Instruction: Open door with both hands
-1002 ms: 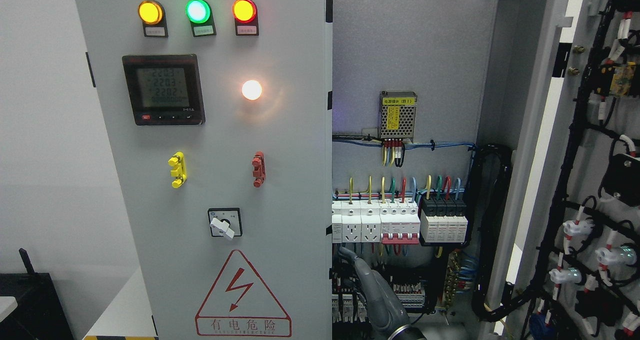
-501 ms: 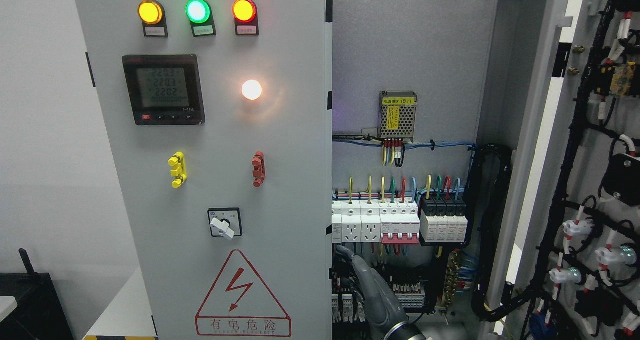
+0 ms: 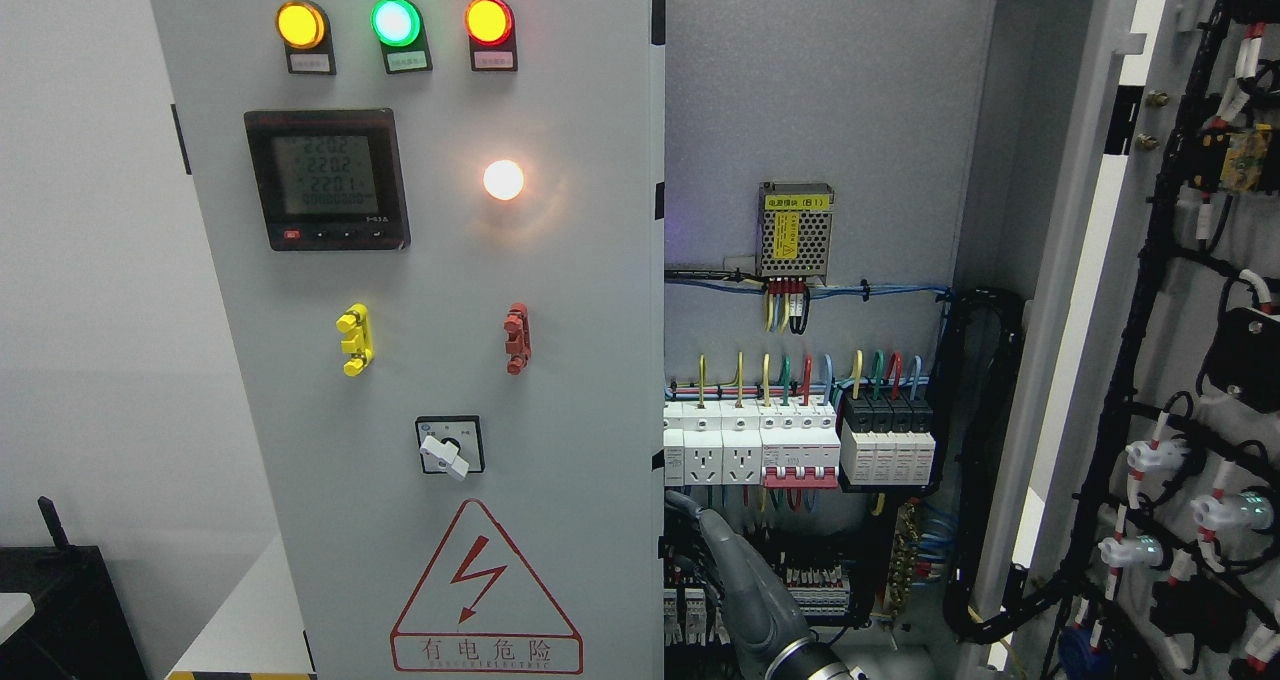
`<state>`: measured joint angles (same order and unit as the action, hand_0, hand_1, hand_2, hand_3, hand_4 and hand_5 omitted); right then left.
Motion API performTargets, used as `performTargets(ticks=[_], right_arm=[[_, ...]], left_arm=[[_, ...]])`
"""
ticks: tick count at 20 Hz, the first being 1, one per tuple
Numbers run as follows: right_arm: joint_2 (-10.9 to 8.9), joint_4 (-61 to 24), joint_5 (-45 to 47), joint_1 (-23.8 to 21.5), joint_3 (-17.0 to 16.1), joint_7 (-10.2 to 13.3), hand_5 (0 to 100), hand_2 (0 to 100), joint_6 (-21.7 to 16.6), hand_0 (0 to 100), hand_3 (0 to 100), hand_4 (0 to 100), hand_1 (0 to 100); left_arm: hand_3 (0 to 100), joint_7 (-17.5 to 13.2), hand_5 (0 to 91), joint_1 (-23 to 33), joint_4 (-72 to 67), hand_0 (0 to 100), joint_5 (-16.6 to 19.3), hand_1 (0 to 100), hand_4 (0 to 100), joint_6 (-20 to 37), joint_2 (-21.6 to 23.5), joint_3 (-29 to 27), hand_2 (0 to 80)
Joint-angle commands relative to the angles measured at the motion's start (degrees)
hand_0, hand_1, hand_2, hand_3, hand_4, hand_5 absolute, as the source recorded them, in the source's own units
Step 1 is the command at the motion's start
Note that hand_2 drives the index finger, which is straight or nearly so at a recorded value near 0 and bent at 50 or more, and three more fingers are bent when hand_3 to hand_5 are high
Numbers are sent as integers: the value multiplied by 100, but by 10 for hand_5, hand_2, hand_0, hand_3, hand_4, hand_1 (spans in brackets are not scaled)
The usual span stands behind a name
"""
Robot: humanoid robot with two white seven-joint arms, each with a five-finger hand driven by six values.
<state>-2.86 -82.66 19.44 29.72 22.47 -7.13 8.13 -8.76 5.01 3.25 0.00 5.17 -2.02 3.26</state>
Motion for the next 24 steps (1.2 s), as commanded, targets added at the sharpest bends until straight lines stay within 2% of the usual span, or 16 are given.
performTargets(ticks=[1, 4, 10, 13, 24], right_arm=[[-65, 144, 121, 69, 21, -60, 0, 0, -4, 107, 0, 0, 0], [-153, 162, 288, 95, 21, -69, 0, 0, -4, 106, 0, 0, 0], [-171, 162, 306, 95, 30, -87, 0, 0, -4, 107, 0, 0, 0], [-171, 144, 306, 95, 99, -297, 0, 0, -4, 107, 0, 0, 0], [-179, 223, 315, 236, 91, -315, 0, 0, -4, 107, 0, 0, 0]], left_arm=[[0, -3, 0, 0, 0, 0, -114, 0, 31, 1, 0, -1, 0], [0, -3, 0, 0, 0, 0, -114, 0, 31, 1, 0, -1, 0], [0, -3, 0, 0, 0, 0, -114, 0, 31, 1, 0, -1, 0], [0, -3, 0, 0, 0, 0, -114, 0, 31, 1, 0, -1, 0], [0, -3, 0, 0, 0, 0, -114, 0, 31, 1, 0, -1, 0]])
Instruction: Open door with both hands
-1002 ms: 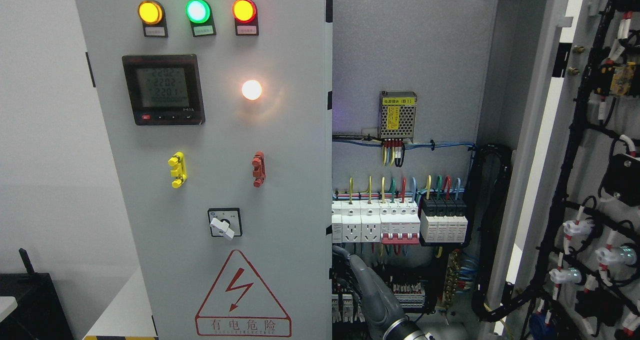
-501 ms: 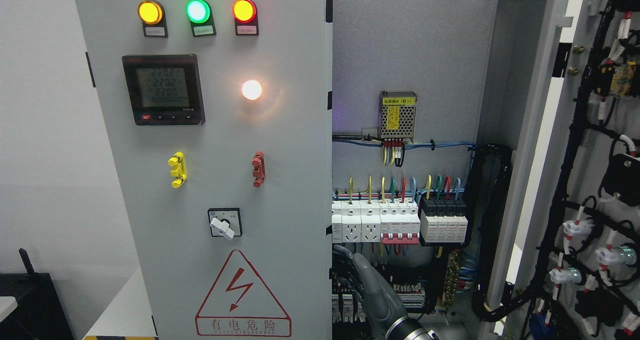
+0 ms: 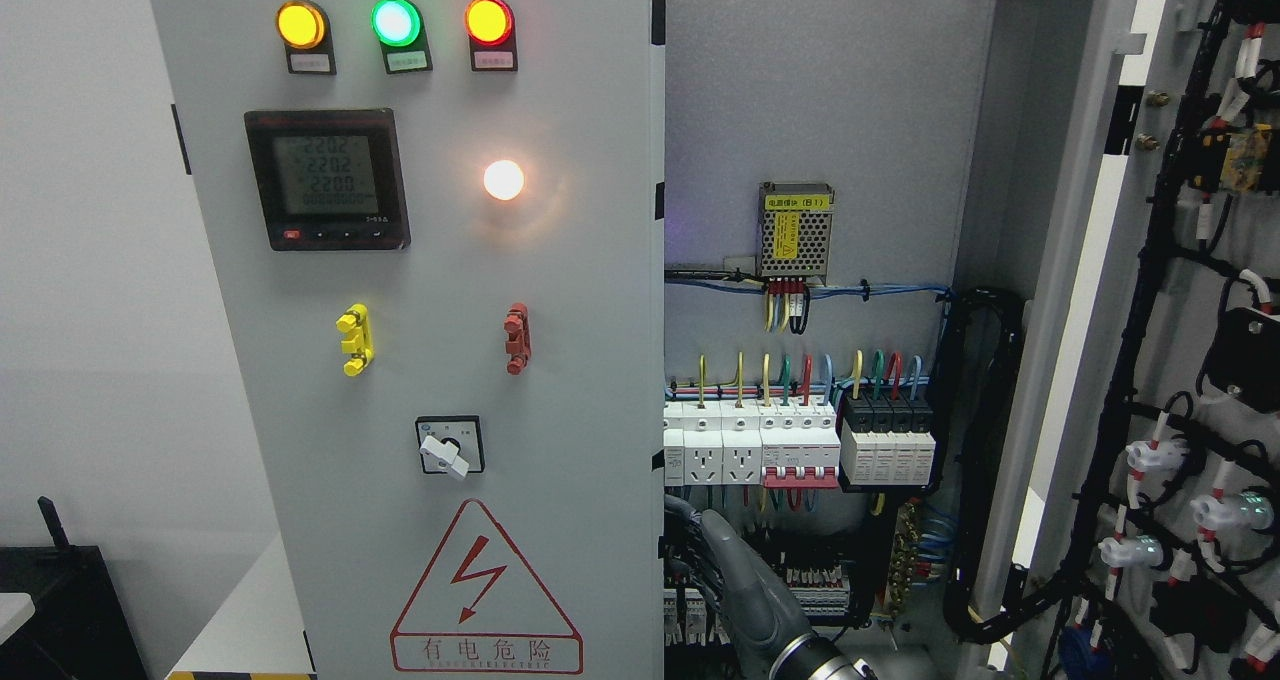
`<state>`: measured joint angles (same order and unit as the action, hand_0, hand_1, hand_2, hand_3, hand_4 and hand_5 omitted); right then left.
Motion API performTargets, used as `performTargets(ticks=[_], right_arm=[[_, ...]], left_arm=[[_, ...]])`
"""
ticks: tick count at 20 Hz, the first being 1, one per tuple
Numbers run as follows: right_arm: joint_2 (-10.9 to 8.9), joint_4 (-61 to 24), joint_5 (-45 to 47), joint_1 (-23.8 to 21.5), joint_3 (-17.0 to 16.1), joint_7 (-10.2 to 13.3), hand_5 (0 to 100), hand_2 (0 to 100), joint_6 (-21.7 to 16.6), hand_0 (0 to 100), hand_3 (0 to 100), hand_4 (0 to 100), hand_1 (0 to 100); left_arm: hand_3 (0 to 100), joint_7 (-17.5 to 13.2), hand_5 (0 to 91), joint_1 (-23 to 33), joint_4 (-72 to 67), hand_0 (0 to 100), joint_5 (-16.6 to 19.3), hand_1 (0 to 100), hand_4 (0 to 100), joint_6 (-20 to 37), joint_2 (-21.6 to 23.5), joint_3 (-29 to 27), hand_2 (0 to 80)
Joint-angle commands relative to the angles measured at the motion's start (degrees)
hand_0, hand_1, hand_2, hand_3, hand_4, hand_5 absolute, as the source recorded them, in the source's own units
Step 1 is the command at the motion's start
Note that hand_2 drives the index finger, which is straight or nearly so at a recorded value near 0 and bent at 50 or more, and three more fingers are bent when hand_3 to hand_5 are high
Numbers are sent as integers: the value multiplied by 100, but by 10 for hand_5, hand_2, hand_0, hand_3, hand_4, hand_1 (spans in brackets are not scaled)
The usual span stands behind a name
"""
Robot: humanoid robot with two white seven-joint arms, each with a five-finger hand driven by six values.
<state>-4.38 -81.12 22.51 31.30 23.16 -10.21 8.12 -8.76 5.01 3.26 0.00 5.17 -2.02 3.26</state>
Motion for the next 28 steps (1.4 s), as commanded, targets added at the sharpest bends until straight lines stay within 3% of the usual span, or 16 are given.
performTargets(ticks=[1, 9, 12, 28], right_arm=[[-28, 70, 8, 78, 22, -16, 0, 0, -3, 107, 0, 0, 0], [-28, 202, 175, 139, 31, -25, 0, 0, 5, 107, 0, 0, 0], [-28, 246, 184, 192, 31, -183, 0, 0, 5, 107, 0, 0, 0], [-28, 325, 219, 254, 39, -236, 0, 0, 5, 107, 0, 0, 0]], left_arm=[[0, -3, 0, 0, 0, 0, -114, 0, 31, 1, 0, -1, 0], [0, -3, 0, 0, 0, 0, -114, 0, 31, 1, 0, 8, 0], [0, -3, 0, 0, 0, 0, -114, 0, 31, 1, 0, -1, 0], [0, -3, 0, 0, 0, 0, -114, 0, 31, 1, 0, -1, 0]])
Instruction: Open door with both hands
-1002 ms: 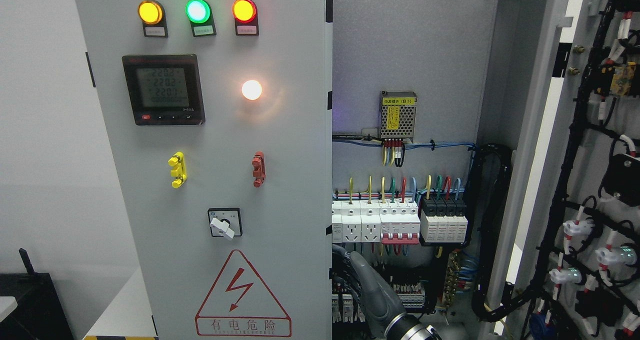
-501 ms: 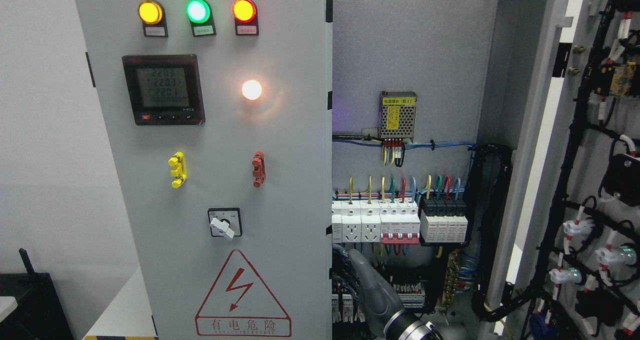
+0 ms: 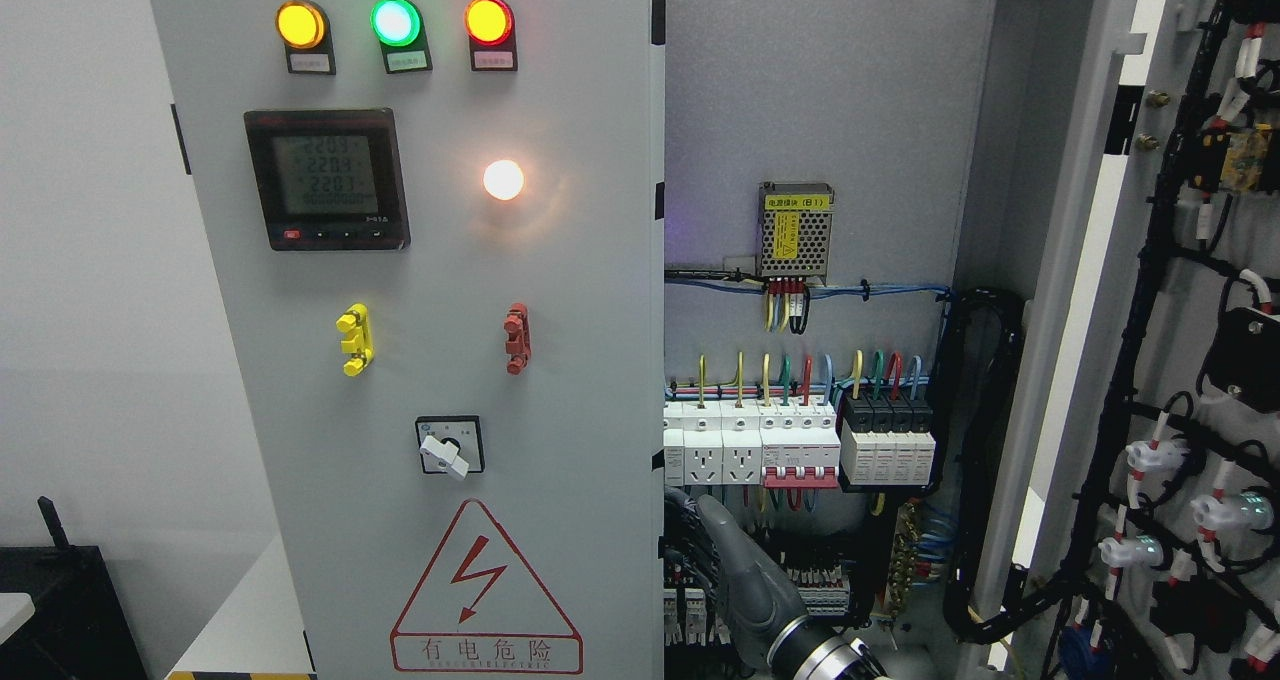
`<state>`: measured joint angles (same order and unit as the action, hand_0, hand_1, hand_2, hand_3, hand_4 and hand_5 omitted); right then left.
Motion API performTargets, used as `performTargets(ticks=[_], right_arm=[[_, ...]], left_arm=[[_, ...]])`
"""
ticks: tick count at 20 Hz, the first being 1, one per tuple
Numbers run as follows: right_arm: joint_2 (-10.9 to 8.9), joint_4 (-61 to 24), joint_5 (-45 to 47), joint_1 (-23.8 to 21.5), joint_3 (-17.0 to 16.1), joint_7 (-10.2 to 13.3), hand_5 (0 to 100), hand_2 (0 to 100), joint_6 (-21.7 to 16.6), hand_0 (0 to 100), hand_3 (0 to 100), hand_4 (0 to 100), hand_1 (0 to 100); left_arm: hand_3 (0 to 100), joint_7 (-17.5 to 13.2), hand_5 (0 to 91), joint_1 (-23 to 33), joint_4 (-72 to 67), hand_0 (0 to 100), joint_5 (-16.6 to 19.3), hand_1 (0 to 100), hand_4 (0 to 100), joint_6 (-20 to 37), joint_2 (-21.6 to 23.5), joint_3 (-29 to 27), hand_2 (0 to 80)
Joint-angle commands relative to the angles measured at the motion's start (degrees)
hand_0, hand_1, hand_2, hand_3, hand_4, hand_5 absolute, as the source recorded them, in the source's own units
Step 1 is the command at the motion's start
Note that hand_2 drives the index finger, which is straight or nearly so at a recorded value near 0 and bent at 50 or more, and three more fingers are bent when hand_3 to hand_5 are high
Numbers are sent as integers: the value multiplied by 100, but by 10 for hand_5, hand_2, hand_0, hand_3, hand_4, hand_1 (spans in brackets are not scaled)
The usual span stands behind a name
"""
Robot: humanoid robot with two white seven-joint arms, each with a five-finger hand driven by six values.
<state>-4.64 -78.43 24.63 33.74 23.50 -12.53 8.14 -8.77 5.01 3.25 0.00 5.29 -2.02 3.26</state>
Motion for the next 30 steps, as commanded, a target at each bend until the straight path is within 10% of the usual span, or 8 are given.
performTargets(ticks=[1, 30], right_arm=[[-2, 47, 7, 19, 6, -13, 0, 0, 3, 107, 0, 0, 0], [-54, 47, 95, 142, 23, -417, 0, 0, 3, 107, 0, 0, 0]], left_arm=[[0, -1, 0, 0, 0, 0, -114, 0, 31, -10, 0, 0, 0], [0, -1, 0, 0, -9, 0, -114, 0, 30, -10, 0, 0, 0]])
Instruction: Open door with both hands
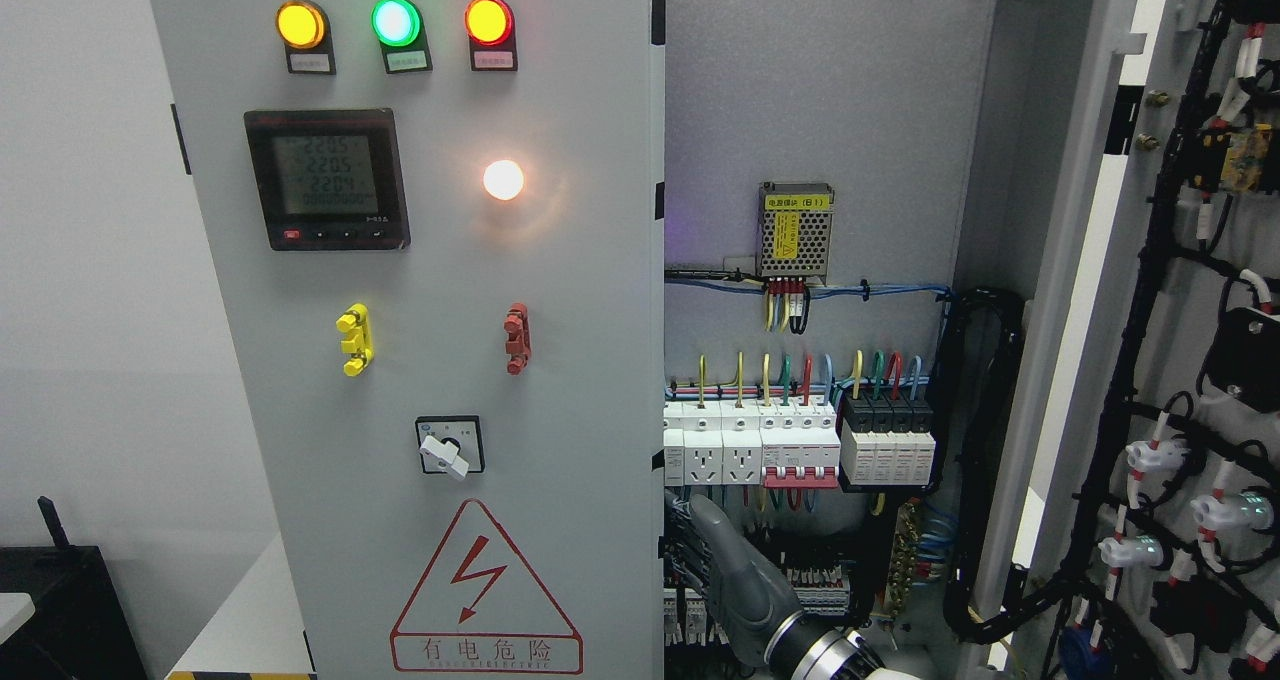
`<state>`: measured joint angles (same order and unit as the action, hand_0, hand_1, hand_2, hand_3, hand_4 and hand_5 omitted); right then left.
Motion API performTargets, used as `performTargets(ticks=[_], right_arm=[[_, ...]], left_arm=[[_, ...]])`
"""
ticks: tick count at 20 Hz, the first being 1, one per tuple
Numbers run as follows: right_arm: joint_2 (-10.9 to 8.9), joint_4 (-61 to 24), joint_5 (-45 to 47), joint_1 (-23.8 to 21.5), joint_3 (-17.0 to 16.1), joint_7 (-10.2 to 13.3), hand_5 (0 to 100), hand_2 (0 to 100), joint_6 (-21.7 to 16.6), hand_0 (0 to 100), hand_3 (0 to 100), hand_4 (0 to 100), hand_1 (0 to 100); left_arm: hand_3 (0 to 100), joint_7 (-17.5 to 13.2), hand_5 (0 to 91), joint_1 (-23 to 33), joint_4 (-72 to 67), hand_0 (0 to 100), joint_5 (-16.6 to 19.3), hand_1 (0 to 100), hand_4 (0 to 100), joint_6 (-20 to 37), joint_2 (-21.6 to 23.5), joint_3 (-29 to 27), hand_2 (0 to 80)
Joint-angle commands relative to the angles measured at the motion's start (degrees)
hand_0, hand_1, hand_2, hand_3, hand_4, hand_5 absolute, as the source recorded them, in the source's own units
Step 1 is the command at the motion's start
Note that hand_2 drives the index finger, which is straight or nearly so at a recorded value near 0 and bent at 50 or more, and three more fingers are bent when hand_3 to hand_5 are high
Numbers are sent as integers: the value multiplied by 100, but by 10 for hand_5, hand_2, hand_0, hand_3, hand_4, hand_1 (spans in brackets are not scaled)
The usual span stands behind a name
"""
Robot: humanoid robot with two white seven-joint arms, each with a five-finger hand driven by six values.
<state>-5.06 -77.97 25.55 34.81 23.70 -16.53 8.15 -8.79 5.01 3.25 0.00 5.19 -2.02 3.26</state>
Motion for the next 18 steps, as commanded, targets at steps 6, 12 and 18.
performTargets(ticks=[6, 12, 18], right_arm=[[-39, 36, 2, 43, 3, -192, 0, 0, 3, 107, 0, 0, 0], [-39, 72, 2, 43, -6, -263, 0, 0, 3, 107, 0, 0, 0], [-47, 107, 230, 113, -6, -272, 0, 0, 11, 107, 0, 0, 0]], left_arm=[[0, 0, 0, 0, 0, 0, -114, 0, 30, -1, 0, 8, 0], [0, 9, 0, 0, 0, 0, -114, 0, 30, -1, 0, -1, 0], [0, 0, 0, 0, 0, 0, -114, 0, 30, -1, 0, -1, 0]])
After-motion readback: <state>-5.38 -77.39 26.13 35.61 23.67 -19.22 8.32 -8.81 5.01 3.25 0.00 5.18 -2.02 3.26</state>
